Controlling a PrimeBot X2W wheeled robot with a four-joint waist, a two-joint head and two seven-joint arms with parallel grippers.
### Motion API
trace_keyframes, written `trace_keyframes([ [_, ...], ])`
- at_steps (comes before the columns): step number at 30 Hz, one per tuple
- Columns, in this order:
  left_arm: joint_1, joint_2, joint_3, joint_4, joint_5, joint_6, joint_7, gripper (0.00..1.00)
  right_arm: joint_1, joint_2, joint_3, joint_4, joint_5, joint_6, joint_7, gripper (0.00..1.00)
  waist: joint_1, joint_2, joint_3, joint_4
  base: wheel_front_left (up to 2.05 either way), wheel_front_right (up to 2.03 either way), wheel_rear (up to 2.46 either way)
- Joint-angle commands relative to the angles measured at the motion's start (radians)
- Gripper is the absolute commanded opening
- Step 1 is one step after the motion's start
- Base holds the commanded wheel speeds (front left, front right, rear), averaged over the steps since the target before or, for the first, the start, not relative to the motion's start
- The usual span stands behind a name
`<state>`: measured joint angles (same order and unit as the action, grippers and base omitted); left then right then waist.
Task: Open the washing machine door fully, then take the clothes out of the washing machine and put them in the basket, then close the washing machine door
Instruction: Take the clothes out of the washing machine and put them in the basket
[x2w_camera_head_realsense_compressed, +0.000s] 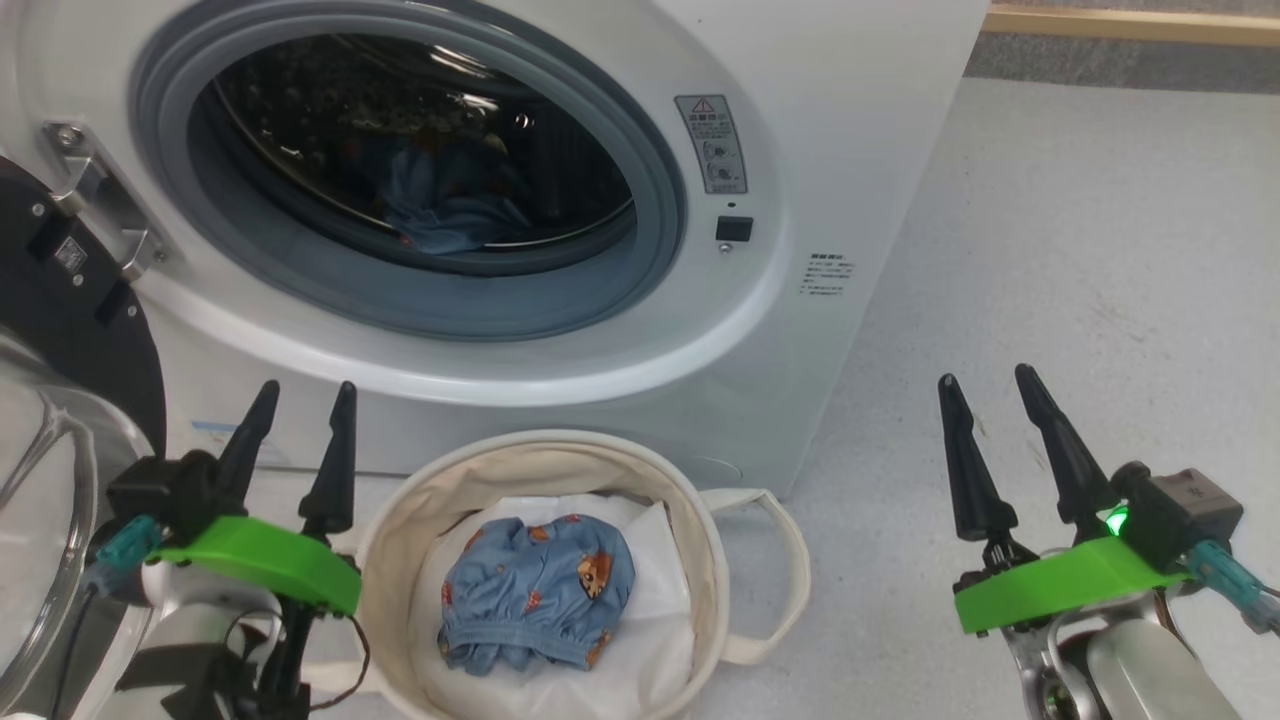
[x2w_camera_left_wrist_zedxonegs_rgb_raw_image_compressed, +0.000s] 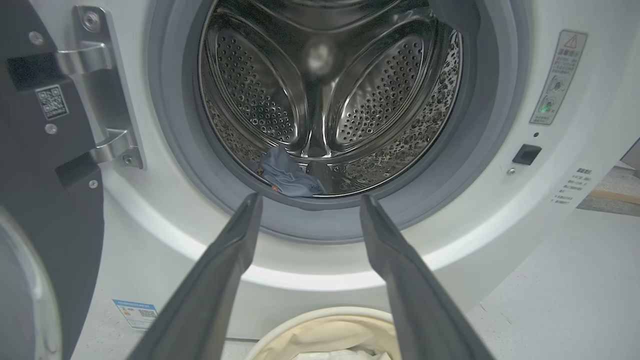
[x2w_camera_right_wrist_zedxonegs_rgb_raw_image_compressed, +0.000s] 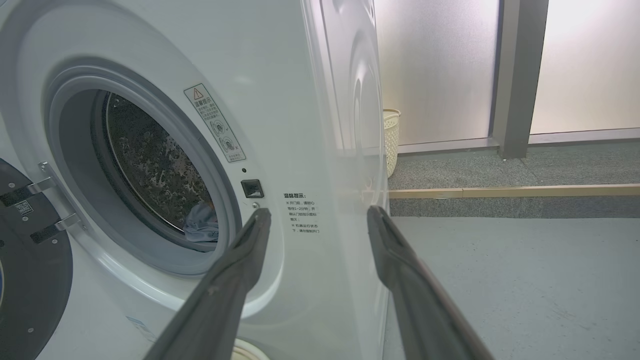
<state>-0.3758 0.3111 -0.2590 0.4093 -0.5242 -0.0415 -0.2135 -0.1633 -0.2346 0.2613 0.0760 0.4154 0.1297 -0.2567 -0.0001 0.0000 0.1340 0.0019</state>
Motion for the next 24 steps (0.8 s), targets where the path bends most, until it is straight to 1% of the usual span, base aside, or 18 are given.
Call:
trace_keyframes([
  [1,-0.052,0.035,0.028,-0.034,0.001,0.007,0.004,1.00,-0.012,-0.007,0.008,-0.038,0.000,0.001,-0.005,1.00,0.0001,0.0000,0.009,-0.001,0.00,0.00,0.00],
  [7,-0.127,0.022,-0.005,-0.020,0.027,0.013,0.030,1.00,-0.028,0.004,0.006,-0.053,-0.009,0.001,-0.005,1.00,0.0001,0.0000,0.048,-0.011,0.00,0.00,0.00],
  [11,-0.225,-0.002,-0.031,0.023,0.040,0.012,0.061,1.00,-0.041,0.017,0.003,-0.066,-0.023,0.001,-0.005,1.00,0.0001,0.0000,0.093,-0.020,0.00,0.00,0.00],
  [15,-0.333,-0.017,-0.057,0.099,0.060,0.002,0.076,1.00,-0.058,0.036,0.001,-0.079,-0.040,0.001,-0.005,1.00,0.0001,0.0000,0.144,-0.039,0.00,0.00,0.00],
  [17,-0.412,-0.027,-0.069,0.164,0.074,-0.001,0.076,1.00,-0.067,0.050,-0.007,-0.094,-0.055,0.001,-0.005,1.00,0.0001,0.0000,0.186,-0.054,0.00,0.00,0.00],
  [24,-0.584,-0.039,-0.075,0.319,0.088,-0.009,0.066,1.00,-0.085,0.084,-0.003,-0.158,-0.063,0.001,-0.005,1.00,0.0001,0.0000,0.288,-0.081,0.00,0.00,0.00],
])
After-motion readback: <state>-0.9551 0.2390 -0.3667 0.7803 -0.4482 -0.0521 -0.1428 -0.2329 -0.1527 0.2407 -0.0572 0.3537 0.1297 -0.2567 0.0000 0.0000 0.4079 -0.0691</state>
